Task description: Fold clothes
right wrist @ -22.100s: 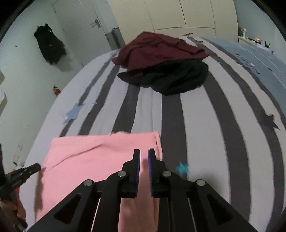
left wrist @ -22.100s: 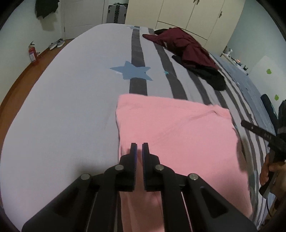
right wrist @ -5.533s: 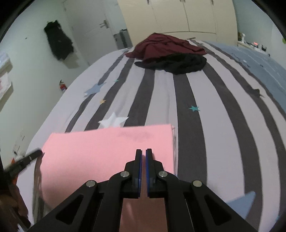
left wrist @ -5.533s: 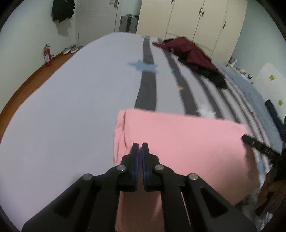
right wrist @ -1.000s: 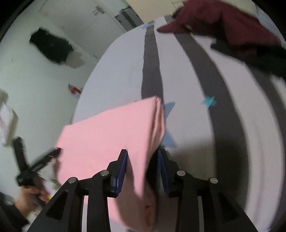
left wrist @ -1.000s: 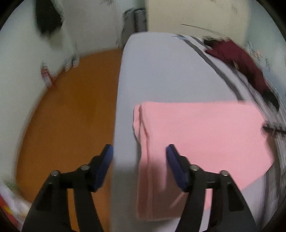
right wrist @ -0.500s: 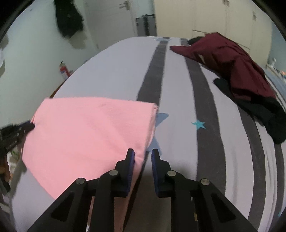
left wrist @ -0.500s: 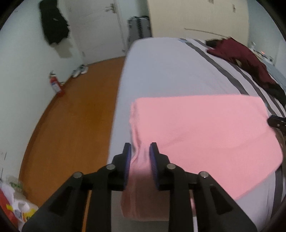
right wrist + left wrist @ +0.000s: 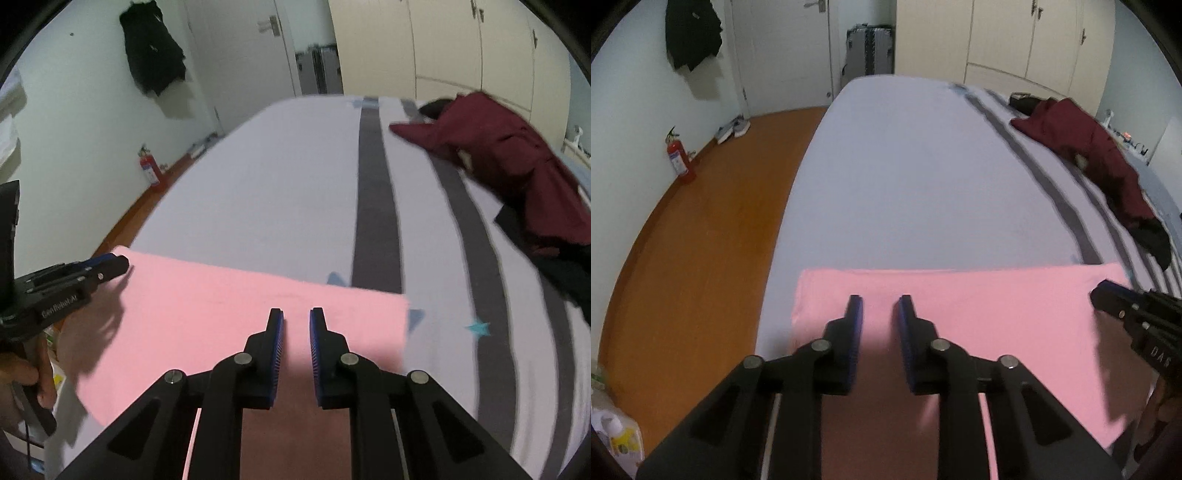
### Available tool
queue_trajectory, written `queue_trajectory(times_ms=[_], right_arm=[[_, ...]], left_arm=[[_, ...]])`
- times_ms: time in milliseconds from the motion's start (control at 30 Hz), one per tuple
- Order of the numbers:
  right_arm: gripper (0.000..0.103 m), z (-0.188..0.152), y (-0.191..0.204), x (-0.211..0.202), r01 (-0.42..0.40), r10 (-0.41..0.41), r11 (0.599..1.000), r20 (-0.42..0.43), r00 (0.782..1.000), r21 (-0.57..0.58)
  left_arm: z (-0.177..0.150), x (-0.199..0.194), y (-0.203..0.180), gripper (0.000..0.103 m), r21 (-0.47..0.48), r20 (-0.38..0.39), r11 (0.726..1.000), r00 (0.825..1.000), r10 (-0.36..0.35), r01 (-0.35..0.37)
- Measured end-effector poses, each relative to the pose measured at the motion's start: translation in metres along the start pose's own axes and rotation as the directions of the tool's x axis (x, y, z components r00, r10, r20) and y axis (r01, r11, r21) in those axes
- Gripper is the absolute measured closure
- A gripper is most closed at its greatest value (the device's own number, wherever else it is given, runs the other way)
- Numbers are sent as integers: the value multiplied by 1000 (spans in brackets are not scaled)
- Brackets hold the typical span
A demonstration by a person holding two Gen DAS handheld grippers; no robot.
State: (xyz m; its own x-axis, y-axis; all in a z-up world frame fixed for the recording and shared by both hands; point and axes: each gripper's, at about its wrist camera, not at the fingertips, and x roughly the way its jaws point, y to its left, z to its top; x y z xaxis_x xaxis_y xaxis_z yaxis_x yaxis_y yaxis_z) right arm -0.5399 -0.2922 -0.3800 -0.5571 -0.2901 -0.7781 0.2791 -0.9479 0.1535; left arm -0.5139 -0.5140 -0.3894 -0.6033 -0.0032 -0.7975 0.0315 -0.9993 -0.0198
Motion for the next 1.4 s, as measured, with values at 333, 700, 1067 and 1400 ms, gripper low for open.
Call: queue_trajectory(times_ms=[333, 700, 1067, 1400], right_arm=[[103, 10, -38, 14, 77, -77, 996, 0, 997, 55], [97, 1, -34, -38, 49, -53, 998, 98, 994, 44], [97, -80, 57, -78, -91, 99, 995, 172, 980, -50], [97, -96, 65, -64, -157, 156, 988, 161, 975, -9]], left_arm=[[5, 8, 34, 101, -67, 11, 997, 999, 43, -43], [-28, -62, 24, 101, -52, 140, 996, 988, -64, 72], [-91, -83, -61, 101, 20, 177, 976, 960, -218, 218], [-108, -66, -69, 101, -4, 172, 966, 952, -252, 257]])
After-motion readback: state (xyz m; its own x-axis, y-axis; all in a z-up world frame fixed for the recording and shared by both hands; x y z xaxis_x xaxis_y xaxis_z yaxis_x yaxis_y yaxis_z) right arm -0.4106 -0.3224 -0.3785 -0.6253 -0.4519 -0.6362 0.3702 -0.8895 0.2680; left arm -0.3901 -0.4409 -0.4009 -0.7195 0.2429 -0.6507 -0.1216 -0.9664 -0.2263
